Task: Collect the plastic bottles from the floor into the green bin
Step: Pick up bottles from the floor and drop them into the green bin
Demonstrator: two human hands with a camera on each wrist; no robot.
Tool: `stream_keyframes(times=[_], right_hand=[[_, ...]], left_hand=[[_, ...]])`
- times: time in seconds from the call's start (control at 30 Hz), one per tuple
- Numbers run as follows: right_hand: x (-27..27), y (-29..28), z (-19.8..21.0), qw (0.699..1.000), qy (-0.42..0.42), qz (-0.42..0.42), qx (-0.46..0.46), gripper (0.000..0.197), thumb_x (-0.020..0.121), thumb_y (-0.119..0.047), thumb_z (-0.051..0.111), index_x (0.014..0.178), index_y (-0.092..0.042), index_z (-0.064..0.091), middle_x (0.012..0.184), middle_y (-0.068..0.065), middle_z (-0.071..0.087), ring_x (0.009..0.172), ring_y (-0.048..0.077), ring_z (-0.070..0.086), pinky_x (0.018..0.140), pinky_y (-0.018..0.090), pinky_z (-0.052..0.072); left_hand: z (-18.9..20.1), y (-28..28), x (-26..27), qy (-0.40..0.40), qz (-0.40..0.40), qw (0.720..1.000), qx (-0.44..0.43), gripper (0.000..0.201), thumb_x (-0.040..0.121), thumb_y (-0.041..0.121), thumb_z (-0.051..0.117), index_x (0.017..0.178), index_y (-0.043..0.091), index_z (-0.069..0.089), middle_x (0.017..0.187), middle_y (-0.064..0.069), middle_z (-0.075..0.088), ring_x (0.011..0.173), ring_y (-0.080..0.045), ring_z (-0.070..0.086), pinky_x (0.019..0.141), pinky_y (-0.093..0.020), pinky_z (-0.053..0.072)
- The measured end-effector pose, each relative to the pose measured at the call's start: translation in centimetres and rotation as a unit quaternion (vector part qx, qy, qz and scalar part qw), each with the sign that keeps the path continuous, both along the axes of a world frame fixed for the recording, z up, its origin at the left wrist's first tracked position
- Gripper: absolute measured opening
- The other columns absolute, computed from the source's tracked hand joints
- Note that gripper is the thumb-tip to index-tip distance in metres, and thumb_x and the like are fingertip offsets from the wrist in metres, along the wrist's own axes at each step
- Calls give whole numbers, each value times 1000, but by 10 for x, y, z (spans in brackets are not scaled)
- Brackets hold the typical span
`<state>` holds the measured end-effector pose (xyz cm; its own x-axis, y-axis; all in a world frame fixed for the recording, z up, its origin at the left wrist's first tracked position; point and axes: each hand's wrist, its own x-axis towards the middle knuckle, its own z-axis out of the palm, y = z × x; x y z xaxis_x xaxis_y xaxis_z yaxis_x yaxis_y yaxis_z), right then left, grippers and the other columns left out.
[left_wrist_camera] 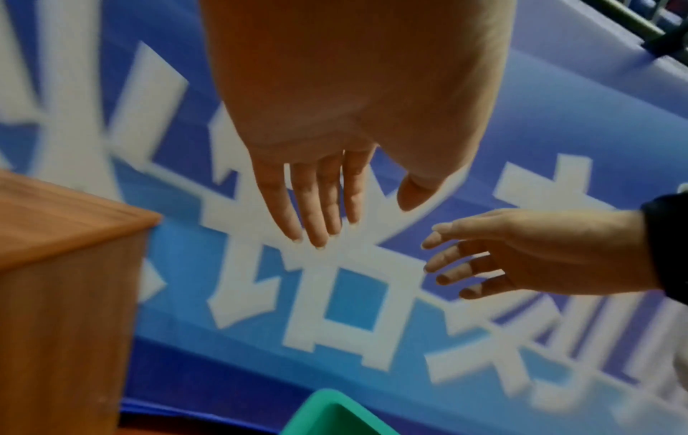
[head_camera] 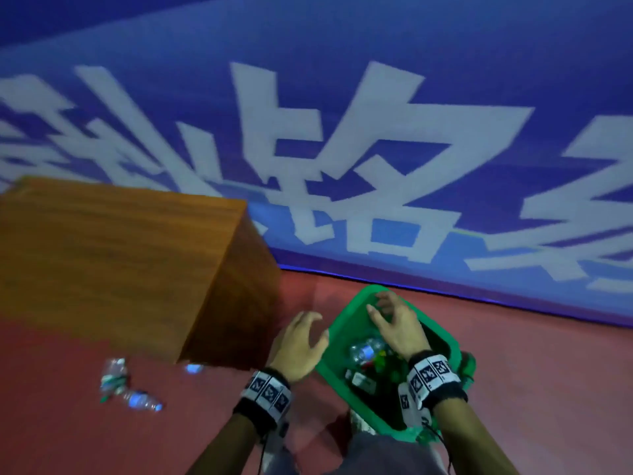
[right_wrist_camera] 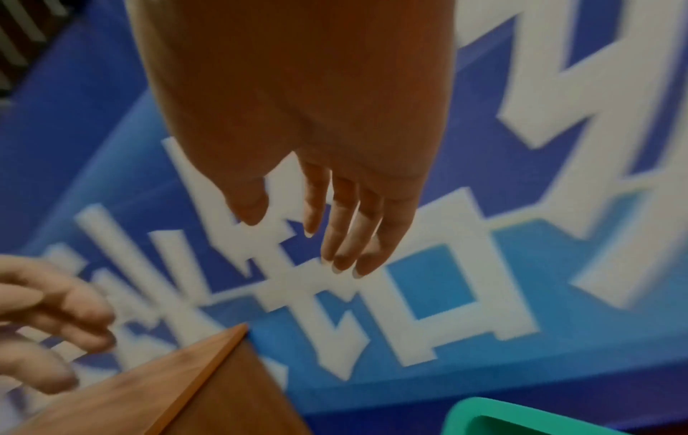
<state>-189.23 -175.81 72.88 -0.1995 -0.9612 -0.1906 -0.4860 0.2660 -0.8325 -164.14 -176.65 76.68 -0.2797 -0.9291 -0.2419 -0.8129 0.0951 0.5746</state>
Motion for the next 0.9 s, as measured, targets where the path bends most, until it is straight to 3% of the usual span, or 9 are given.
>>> stream_keyframes(times=[0.17, 0.3, 0.33, 0.4, 0.5, 0.6, 0.67, 0.77, 0.9], right_hand=[[130, -21, 29, 975, 18, 210, -70, 41, 89, -48, 69, 122, -25, 59, 109, -5, 67, 103, 11, 64, 97, 33, 51], [242, -5, 38, 939, 11, 333, -81, 45, 89, -53, 69, 126, -33, 55, 119, -10, 62, 112, 5, 60, 99, 27, 47], [270, 4, 39, 928, 7, 364, -80, 46, 89, -53, 69, 128, -34, 55, 120, -12, 61, 113, 3, 59, 98, 25, 46], [324, 24, 42, 903, 8, 425, -64, 48, 89, -48, 72, 131, -31, 56, 123, -13, 59, 115, 2, 57, 98, 22, 44], [398, 57, 41, 873, -10, 484, -68, 49, 87, -39, 76, 131, -24, 59, 124, -7, 60, 116, 10, 59, 102, 29, 46], [453, 89, 32, 835, -2, 547, -67, 53, 87, -42, 76, 133, -22, 58, 127, -5, 59, 119, 11, 56, 104, 26, 44], [480, 111, 24, 810, 20, 582, -68, 59, 88, -48, 73, 137, -21, 56, 131, -2, 59, 122, 12, 55, 106, 26, 42], [513, 133, 13, 765, 42, 639, -68, 64, 86, -60, 67, 138, -25, 54, 137, -2, 57, 127, 13, 54, 110, 30, 42], [552, 144, 6, 716, 99, 690, -35, 70, 85, -65, 63, 143, -30, 47, 142, 0, 54, 132, 17, 49, 111, 37, 42]], left_hand=[[17, 58, 143, 56, 176, 982, -44, 34, 89, 54, 55, 113, 30, 63, 109, 15, 62, 98, -9, 63, 87, -33, 54], [25, 134, 239, 67, 265, 959, -76, 24, 93, 30, 66, 115, 22, 66, 102, 13, 63, 87, -5, 60, 79, -13, 44], [27, 156, 260, 60, 287, 953, -79, 26, 91, 27, 66, 116, 20, 66, 102, 12, 63, 85, -6, 60, 77, -13, 43], [28, 202, 301, 58, 341, 936, -70, 30, 88, 37, 60, 113, 21, 65, 101, 10, 65, 84, -10, 62, 74, -22, 48], [18, 276, 356, 50, 418, 905, -66, 37, 87, 50, 51, 110, 24, 64, 99, 10, 67, 84, -9, 64, 72, -28, 53], [11, 345, 395, 34, 483, 874, -43, 23, 94, 42, 58, 110, 27, 62, 100, 12, 67, 87, -6, 65, 74, -28, 53], [4, 388, 413, 24, 528, 848, -34, 25, 93, 45, 58, 110, 27, 62, 98, 12, 67, 86, -5, 65, 75, -28, 54], [-13, 442, 429, 25, 589, 807, -25, 31, 87, 54, 51, 106, 31, 61, 96, 13, 68, 83, -4, 66, 75, -32, 57], [-34, 488, 437, 15, 645, 764, 13, 26, 93, 47, 58, 112, 29, 61, 103, 11, 69, 83, -5, 65, 75, -30, 56]])
